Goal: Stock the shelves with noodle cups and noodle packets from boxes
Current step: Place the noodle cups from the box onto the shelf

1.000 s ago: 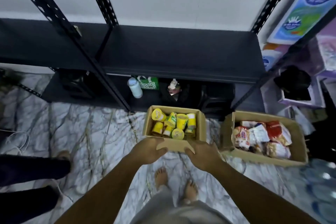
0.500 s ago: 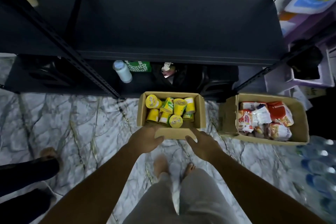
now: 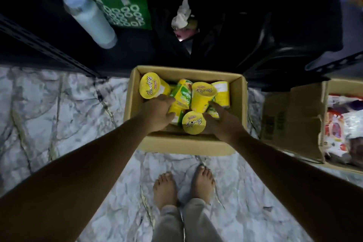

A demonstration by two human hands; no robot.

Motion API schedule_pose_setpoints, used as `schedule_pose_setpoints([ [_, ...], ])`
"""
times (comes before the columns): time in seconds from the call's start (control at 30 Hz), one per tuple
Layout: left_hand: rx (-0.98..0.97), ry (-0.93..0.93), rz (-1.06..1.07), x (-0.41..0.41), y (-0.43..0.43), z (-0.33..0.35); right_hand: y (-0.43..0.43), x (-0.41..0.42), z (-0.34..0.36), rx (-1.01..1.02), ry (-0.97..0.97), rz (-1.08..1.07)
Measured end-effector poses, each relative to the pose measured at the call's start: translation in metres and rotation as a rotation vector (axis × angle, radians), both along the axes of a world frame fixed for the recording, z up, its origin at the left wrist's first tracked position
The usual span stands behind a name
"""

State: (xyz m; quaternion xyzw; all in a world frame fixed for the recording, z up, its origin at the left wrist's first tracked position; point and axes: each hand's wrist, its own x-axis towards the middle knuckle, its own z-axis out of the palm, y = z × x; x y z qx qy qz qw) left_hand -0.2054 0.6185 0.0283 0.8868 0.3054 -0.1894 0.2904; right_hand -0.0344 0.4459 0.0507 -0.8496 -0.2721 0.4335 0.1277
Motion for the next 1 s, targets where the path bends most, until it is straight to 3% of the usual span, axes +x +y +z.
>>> schedule_pose_setpoints([
  [0.3,0.123,-0.144,0.019,0.028,0.008,-0.122,0.047,0.047,-0.115,0.040,-0.326,0.367],
  [0.5,0.254,-0.175,-0.034,0.042,0.005,-0.135,0.047,0.048,-0.140,0.174,-0.365,0.284],
  [0.67,0.254,-0.290,-0.054,0.039,0.007,-0.126,0.025,0.045,-0.140,0.363,-0.312,0.224],
  [0.83,0.144,-0.471,0.147,0.010,-0.010,-0.098,-0.009,0.029,-0.118,0.506,-0.312,0.321],
  [1.0,-0.010,-0.334,0.501,-0.018,-0.025,-0.089,-0.029,0.012,-0.116,0.368,-0.186,0.513],
])
